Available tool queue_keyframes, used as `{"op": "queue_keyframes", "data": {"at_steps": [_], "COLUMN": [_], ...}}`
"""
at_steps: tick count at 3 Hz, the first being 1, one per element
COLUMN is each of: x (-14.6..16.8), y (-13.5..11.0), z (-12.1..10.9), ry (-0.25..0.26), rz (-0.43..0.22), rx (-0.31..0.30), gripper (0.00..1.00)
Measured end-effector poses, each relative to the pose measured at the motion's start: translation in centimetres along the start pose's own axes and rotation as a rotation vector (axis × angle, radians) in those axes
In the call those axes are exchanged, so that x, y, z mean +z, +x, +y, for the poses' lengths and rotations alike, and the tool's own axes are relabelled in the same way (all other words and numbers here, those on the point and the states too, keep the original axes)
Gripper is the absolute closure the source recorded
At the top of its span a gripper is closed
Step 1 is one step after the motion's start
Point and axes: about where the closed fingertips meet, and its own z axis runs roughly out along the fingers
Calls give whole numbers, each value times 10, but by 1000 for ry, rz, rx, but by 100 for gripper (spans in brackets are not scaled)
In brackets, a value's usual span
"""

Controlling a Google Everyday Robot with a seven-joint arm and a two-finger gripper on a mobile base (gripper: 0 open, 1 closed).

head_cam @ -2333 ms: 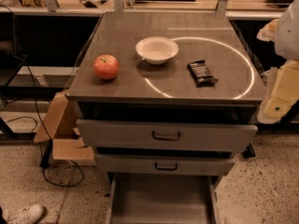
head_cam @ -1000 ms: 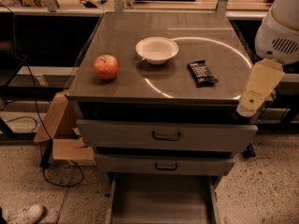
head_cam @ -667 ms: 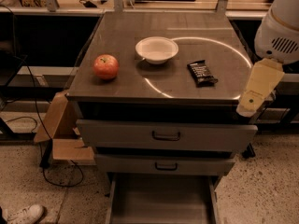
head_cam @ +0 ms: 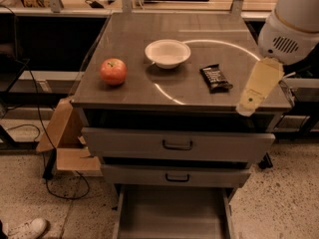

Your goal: Place rxbar chocolate into bottom drawer

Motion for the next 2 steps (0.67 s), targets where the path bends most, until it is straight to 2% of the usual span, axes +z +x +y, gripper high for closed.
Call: {"op": "queue_keyframes", "data": {"at_steps": [1,2], "x": [13,36], "y": [-7,-3], "z": [-10,-23], "ry": [-8,-25], "rz": [3,60], "rx": [55,137], "gripper": [0,0]}}
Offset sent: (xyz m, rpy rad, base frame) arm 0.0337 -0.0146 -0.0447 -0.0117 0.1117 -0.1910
